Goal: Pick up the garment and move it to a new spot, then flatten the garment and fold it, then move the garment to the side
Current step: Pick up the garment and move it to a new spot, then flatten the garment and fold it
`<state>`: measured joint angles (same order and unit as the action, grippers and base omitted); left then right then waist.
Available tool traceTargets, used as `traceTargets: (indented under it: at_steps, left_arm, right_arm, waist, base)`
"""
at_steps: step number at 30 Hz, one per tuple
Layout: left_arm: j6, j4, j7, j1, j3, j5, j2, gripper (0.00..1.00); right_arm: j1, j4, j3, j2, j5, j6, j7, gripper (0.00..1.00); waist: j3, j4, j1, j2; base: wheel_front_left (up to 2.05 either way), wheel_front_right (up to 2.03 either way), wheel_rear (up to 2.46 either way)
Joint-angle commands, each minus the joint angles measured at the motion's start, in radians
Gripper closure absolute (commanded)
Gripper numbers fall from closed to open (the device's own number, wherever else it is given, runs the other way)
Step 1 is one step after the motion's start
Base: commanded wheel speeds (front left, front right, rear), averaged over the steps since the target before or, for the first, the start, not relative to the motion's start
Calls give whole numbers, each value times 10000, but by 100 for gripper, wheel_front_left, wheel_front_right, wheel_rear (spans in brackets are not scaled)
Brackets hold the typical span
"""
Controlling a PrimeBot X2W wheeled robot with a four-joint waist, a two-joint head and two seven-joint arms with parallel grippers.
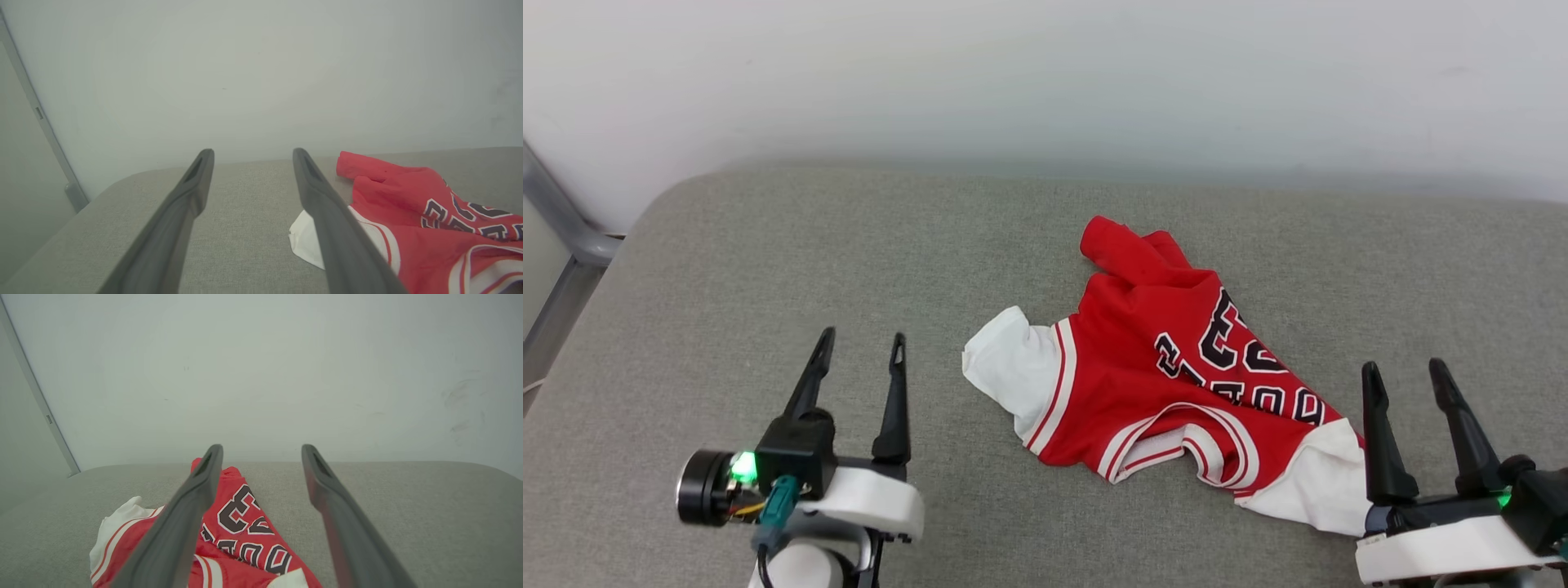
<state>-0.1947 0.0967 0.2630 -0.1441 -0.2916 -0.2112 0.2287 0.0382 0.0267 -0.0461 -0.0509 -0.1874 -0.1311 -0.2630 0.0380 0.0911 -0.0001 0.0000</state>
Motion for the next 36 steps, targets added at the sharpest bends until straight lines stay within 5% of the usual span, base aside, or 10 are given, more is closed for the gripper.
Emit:
traceTargets:
  at_steps: [1, 20, 36]
  left_arm:
    - [34, -57, 26, 161, 80, 91, -81, 0]
    - [1215, -223, 26, 1643, 1359, 1201, -1015, 0]
    - [1664, -49, 26, 1799, 1806, 1581, -1310, 0]
  right_arm:
    - [87, -24, 13, 12, -12, 7, -28, 0]
    - [889, -401, -31, 12, -132, 7, -28, 0]
    - [936, -523, -10, 12, -68, 7, -28, 0]
  waist:
    - [-38, -2, 1, 0]
    - [-408, -106, 1, 0]
    - [-477, -152, 1, 0]
  base:
    - [0, 0, 0]
    - [0, 0, 0]
    - [0, 0, 0]
